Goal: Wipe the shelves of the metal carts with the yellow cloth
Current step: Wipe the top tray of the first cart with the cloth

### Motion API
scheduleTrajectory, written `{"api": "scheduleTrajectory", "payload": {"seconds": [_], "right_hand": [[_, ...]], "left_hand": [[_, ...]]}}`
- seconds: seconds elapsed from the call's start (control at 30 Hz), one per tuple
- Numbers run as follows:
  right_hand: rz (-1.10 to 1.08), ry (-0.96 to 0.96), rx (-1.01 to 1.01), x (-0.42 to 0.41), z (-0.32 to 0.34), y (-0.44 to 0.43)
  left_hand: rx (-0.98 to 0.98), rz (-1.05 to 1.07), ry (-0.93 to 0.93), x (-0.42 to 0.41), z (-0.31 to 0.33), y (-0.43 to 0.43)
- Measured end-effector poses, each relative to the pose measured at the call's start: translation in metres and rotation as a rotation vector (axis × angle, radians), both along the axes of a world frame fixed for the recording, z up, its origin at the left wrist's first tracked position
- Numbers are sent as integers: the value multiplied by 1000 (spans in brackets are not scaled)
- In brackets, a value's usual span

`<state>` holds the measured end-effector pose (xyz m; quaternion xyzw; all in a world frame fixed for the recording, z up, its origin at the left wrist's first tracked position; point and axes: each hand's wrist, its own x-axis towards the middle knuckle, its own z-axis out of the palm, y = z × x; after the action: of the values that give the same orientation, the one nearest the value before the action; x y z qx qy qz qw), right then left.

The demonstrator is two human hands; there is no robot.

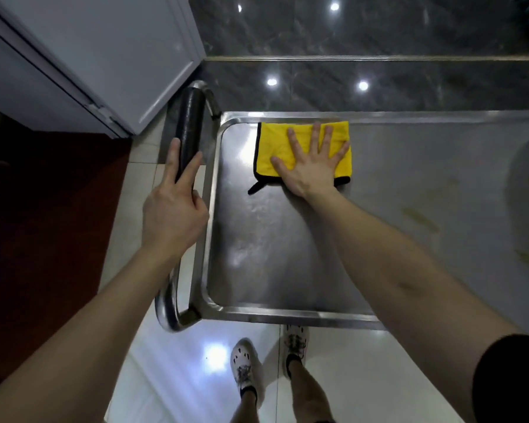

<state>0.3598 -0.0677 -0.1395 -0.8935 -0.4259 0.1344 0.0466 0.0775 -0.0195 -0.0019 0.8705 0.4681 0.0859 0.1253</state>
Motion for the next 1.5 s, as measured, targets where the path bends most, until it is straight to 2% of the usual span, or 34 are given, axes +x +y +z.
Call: {"api": "scheduleTrajectory", "payload": {"seconds": [0.3, 0.43, 0.57, 0.73, 0.9, 1.03, 1.17, 1.37, 1.5], "right_hand": [[248, -53, 250, -193, -21, -167], [292, -55, 212, -199, -18, -190], [194, -85, 123, -144, -11, -154], [-39, -29, 30, -67, -1, -29], [-16, -24, 49, -57, -2, 89], [8, -39, 39, -71, -3, 110], [72, -31, 67, -107, -6, 62], [172, -55, 186, -219, -18, -82], [249, -79, 179, -251, -17, -143]], "left_hand": [[-59, 9, 10, 0, 11, -2], [-73, 1, -7, -3, 10, -1], [-67, -19, -38, -5, 5, 1], [-40, -16, -71, -5, -2, 2], [-4, -18, -87, -6, -7, 3], [-1, -13, -89, -5, -5, 5], [-39, -24, -93, -4, 0, 4], [-90, -12, -71, -2, 4, 2], [-104, -14, -77, -2, 4, 4]]}}
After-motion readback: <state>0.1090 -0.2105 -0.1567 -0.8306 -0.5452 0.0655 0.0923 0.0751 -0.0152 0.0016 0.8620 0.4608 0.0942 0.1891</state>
